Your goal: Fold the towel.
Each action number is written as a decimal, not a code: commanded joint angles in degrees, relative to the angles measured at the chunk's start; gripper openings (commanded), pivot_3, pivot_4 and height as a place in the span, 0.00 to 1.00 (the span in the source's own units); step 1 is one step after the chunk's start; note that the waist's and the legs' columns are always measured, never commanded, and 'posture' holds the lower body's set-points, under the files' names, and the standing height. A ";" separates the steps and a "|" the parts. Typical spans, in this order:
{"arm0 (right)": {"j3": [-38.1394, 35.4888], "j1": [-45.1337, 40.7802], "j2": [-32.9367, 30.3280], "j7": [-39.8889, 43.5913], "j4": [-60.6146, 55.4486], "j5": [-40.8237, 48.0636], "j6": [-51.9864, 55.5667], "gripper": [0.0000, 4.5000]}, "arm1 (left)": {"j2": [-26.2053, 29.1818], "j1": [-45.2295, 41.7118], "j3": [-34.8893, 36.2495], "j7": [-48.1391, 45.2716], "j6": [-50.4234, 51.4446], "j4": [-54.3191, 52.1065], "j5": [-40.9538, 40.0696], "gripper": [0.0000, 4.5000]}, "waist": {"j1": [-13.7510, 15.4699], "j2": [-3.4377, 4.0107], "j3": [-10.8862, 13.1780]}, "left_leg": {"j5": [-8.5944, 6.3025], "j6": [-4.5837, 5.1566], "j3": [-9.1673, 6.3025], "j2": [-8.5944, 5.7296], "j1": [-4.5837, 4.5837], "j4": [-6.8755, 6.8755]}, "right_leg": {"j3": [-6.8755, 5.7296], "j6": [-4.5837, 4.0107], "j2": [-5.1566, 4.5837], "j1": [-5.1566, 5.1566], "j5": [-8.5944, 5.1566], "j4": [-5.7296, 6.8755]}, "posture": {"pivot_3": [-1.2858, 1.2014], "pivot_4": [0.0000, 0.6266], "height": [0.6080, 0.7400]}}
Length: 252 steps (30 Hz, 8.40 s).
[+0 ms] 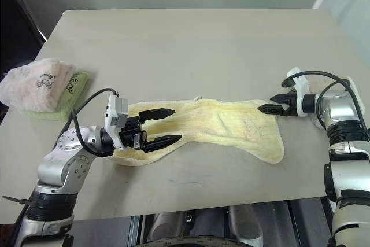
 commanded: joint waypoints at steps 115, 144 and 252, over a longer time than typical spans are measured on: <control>-12.39 6.89 0.24 -3.14 -25.84 3.41 0.08 0.01 | -2.25 -4.47 3.91 3.58 -9.32 5.68 1.97 1.00 | 0.28 0.16 0.04 | 0.05 -0.12 -0.01 0.06 -0.03 -0.10 | -0.04 -0.05 0.04 -0.04 -0.12 0.02 | 0.52 0.24 0.72; -21.32 2.29 -9.30 -5.75 -61.12 27.79 10.67 0.01 | 6.27 -23.16 15.71 -5.71 0.64 51.21 -0.44 1.00 | 0.32 0.13 0.03 | 0.40 -0.59 -0.02 -0.02 -0.46 -0.05 | -0.03 0.18 0.04 -0.32 -0.27 -0.03 | 0.52 0.24 0.72; -24.98 -19.44 -11.43 -14.05 -56.07 49.03 16.72 0.00 | 3.82 -43.64 -10.93 -30.35 -15.07 75.11 12.80 0.72 | 0.96 0.16 -0.06 | 0.83 0.05 0.24 -0.38 -2.28 1.02 | -0.06 1.20 -0.44 -1.66 0.34 0.10 | 0.52 0.24 0.72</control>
